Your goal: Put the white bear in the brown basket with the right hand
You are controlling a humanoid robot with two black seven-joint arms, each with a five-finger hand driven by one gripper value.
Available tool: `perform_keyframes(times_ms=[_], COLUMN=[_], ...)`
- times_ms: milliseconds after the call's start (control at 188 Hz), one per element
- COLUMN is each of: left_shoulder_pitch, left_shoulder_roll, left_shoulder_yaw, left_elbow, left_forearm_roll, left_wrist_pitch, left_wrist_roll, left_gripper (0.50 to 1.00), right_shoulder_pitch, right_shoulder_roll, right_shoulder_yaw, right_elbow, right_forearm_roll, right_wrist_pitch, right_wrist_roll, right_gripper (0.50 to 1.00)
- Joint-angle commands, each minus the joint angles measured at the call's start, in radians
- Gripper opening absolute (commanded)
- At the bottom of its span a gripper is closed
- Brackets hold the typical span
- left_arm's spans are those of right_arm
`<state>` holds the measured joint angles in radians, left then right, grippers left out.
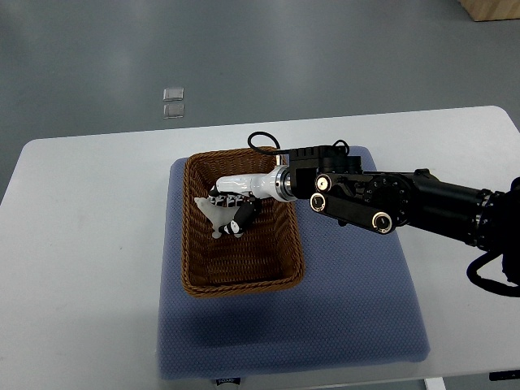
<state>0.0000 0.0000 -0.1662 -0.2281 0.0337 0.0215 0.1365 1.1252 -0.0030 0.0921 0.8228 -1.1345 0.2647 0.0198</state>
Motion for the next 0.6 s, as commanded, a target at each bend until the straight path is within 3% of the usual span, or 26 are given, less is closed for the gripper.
perform_keyframes(times_ms=[0,144,261,596], left_shoulder_pitch=[0.000,0.000,0.000,0.000], left_shoulder_roll=[0.000,0.000,0.000,0.000], left_shoulder_yaw=[-0.001,-0.001,-0.001,0.001], left_elbow=[0.001,0.004,0.004,0.004], left_forearm_roll=[0.000,0.000,0.000,0.000], left_wrist_pitch=[0.000,0.000,0.000,0.000], left_wrist_roll=[0.000,0.000,0.000,0.000], left_gripper=[1.000,1.000,1.000,1.000], right_shoulder_pitch=[-0.002,0.001,0.010,0.059], right_shoulder_roll=[-0.002,-0.008,-0.012,-0.087], right_shoulder_yaw=[0.001,0.008,0.015,0.159], right_elbow=[-0.001,0.001,0.002,0.010], right_forearm_roll=[-0.001,0.007,0.010,0.064], right_wrist_pitch=[0.005,0.007,0.011,0.021], right_wrist_roll=[0.000,0.017,0.023,0.025], right_gripper=[0.756,0.856,0.897,0.911])
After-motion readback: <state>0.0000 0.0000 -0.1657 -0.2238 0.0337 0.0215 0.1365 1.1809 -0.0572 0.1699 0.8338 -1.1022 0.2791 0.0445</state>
